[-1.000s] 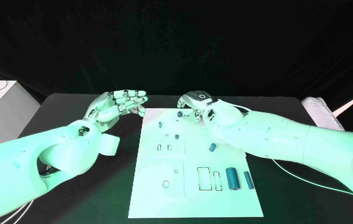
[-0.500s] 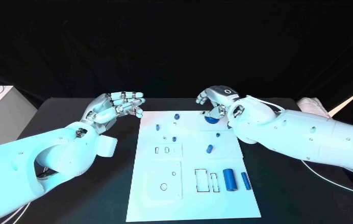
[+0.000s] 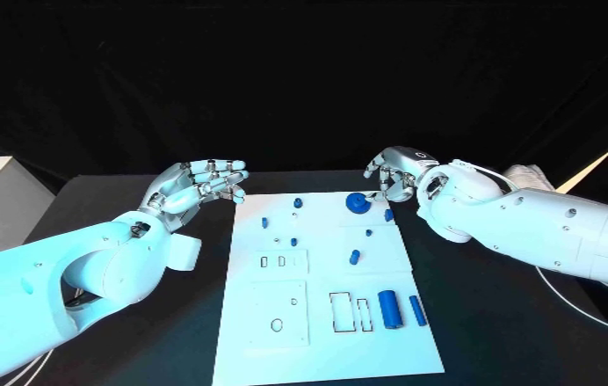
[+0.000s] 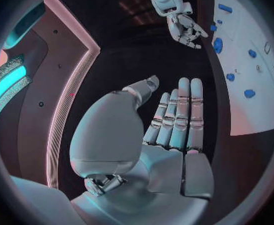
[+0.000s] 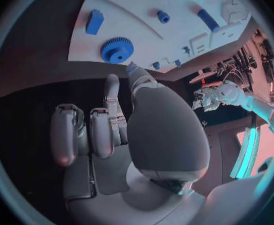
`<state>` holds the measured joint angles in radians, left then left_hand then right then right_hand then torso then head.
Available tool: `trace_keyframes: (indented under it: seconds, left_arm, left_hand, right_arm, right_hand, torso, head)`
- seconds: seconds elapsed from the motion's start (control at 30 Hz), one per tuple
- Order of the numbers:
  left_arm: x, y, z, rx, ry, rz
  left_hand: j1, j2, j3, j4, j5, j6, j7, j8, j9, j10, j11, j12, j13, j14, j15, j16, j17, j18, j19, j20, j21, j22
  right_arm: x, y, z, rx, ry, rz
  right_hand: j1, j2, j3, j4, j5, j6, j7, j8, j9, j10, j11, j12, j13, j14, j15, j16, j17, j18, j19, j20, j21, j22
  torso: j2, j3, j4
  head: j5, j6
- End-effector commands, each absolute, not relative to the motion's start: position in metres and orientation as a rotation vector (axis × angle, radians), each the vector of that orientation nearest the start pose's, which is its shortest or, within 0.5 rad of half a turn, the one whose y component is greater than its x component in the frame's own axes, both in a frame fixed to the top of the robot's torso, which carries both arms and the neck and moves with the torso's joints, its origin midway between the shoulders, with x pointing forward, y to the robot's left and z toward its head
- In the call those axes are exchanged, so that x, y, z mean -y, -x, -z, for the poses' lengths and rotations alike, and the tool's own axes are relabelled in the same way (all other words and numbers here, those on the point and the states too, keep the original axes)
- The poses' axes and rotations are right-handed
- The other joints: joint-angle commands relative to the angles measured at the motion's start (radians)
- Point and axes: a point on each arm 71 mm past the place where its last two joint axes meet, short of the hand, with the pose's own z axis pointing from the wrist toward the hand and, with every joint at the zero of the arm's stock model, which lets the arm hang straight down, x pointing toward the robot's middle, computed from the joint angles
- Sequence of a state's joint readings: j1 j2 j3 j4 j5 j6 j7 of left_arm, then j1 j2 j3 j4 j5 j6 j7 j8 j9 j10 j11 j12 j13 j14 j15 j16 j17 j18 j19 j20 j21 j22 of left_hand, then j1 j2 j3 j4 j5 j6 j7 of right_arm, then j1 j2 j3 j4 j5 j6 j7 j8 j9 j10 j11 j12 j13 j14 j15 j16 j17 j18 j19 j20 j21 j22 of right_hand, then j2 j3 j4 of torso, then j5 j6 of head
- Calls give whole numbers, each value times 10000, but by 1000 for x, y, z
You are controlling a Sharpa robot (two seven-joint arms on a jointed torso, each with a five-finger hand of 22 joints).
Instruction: Assemble the parts on the task board
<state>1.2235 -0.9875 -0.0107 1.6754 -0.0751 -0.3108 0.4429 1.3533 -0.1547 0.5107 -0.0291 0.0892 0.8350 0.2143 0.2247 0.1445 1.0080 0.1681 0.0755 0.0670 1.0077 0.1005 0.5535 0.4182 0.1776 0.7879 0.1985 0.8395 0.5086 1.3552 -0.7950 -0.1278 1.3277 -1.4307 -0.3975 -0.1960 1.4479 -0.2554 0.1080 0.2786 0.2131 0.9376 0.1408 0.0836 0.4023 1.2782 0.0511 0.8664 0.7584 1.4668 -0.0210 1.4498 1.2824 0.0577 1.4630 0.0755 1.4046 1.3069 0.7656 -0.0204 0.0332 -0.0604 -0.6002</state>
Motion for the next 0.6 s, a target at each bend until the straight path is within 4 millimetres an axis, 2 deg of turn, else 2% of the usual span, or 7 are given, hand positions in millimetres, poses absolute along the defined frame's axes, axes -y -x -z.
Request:
trace_keyframes:
  seconds: [0.03, 0.07, 0.1, 0.17, 0.33, 0.6]
  left_arm:
    - [-231, -466, 138, -13524, 9605, 16222]
    - [-231, -466, 138, -13525, 9606, 16222]
    - [-231, -466, 138, -13526, 9606, 16222]
    - [-231, -466, 139, -13527, 9606, 16222]
    - [-231, -467, 139, -13526, 9608, 16218]
    - [-231, -467, 139, -13537, 9605, 16232]
  left_hand:
    - [-31, -6, 22, -6, -10, 73, 123, -69, -12, 30, 11, -43, -4, -66, 15, 68, 9, 33, -49, 2, 35, 8]
    - [-31, -6, 22, -6, -10, 73, 123, -69, -12, 30, 11, -43, -4, -66, 15, 68, 9, 33, -49, 2, 35, 8]
    - [-31, -6, 22, -6, -10, 73, 123, -69, -12, 30, 11, -43, -4, -66, 15, 68, 9, 33, -49, 2, 35, 8]
    - [-31, -6, 22, -6, -10, 73, 123, -69, -12, 30, 11, -43, -4, -66, 15, 68, 9, 33, -49, 2, 35, 8]
    - [-26, -3, 30, -10, -9, 75, 120, -69, -13, 32, 10, -41, -4, -73, 15, 76, 11, 33, -61, 2, 50, 18]
    - [-26, -3, 30, -10, -9, 75, 120, -69, -13, 32, 10, -41, -4, -73, 15, 76, 11, 33, -61, 2, 50, 18]
  right_arm:
    - [246, -544, 151, -16665, 24, -3959]
    - [246, -545, 152, -16757, -18, -3940]
    - [246, -546, 154, -16851, -56, -3922]
    - [244, -548, 156, -16974, -97, -3910]
    - [239, -550, 160, -17092, -135, -3916]
    - [235, -553, 164, -17182, -207, -3838]
  right_hand:
    - [57, 288, -467, 95, 80, -263, 179, 199, 176, 567, 150, 4220, 4436, 693, 148, 559, 1211, -236, 434, 177, 499, 1230]
    - [38, 307, -496, 103, 80, -292, 158, 251, 211, 766, 208, 4641, 4971, 742, 188, 671, 1477, -262, 487, 188, 612, 1370]
    - [4, 321, -531, 96, 91, -348, 209, 319, 257, 1149, 226, 5247, 5721, 823, 192, 838, 1882, -316, 576, 257, 793, 1593]
    - [-25, 339, -539, 110, 112, -359, 213, 368, 286, 1494, 250, 5667, 6259, 891, 224, 964, 2204, -365, 670, 270, 966, 1803]
    - [-37, 394, -491, 106, 176, -349, 213, 473, 340, 1833, 280, 6076, 6792, 967, 250, 1099, 2563, -433, 800, 302, 1201, 2087]
    - [5, 469, -300, 90, 404, -276, 204, 625, 404, 2457, 283, 6662, 7587, 1040, 266, 1210, 2884, -547, 1021, 327, 1572, 2531]
  torso:
    - [30, 13, 38]
    - [37, 16, 47]
    - [50, 20, 62]
    - [78, 30, 81]
    - [113, 55, 109]
    - [115, 47, 115]
  head:
    - [-7, -25]
    - [-12, -29]
    - [-20, -36]
    - [-29, -32]
    - [-57, -39]
    - [-52, -98]
